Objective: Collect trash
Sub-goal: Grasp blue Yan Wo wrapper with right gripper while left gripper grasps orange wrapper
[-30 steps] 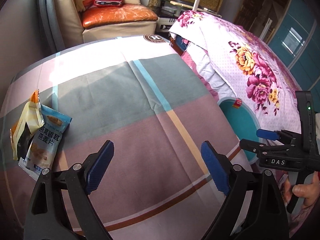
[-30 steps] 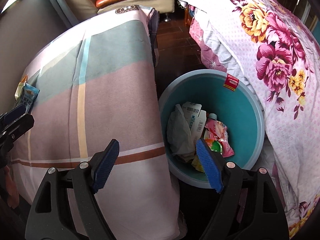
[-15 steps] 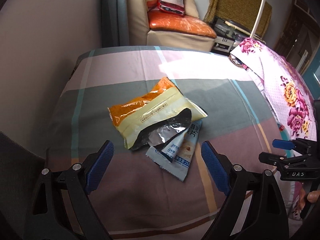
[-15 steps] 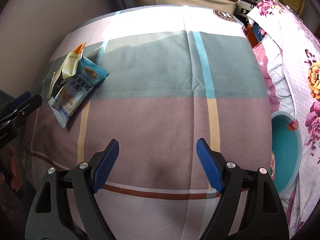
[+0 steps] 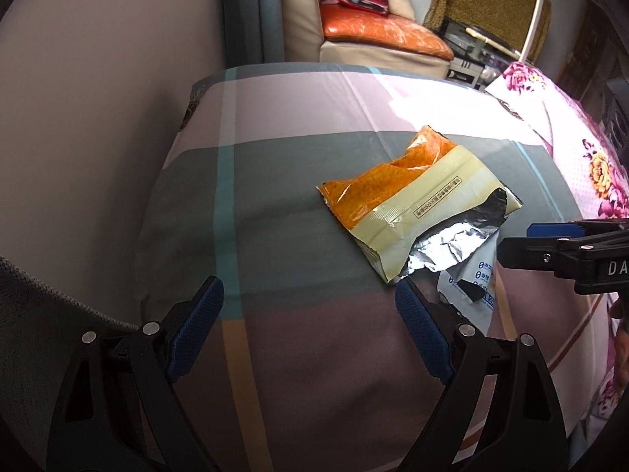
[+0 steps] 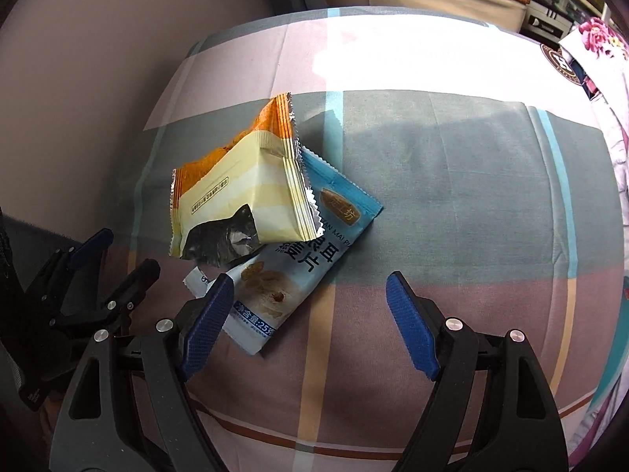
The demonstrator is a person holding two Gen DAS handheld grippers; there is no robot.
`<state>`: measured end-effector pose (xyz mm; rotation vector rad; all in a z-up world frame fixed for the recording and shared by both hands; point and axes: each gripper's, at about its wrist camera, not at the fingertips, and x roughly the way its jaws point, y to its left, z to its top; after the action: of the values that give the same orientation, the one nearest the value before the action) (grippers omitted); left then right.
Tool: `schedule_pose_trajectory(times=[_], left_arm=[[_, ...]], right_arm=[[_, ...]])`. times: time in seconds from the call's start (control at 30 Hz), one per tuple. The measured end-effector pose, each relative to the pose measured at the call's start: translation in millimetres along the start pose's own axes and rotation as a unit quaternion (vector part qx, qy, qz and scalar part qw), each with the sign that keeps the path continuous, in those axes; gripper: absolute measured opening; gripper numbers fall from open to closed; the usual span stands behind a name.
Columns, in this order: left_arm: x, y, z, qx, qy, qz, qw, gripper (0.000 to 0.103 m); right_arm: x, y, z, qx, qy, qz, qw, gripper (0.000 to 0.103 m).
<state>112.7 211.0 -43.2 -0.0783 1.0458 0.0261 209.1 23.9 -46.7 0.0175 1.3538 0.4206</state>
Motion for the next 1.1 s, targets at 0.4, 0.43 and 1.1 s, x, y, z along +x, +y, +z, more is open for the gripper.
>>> schedule_pose_trajectory(times=[0.4,0.43,1.1], left_arm=[[7.8,10.9,-3.4,0.006,0.007,-0.006,0.9999,0.089],[8.2,8.5,-2.1,0.009,0.007,-0.011,0.9999,0.089],[51.8,-71.7,61.0,0.145,0.012,-0.070,0.9869,0.095]], right_arm=[[25.5,-2.9,1.4,-0.009,0.013,-0.011,1.000,0.044],[25.1,-6.4,1.1,-0.011,0.020,-0.013,1.000,0.035],[-21.9,-93.9,-14.6,-0.001,-0.006,-0.051,0.999,0.021]])
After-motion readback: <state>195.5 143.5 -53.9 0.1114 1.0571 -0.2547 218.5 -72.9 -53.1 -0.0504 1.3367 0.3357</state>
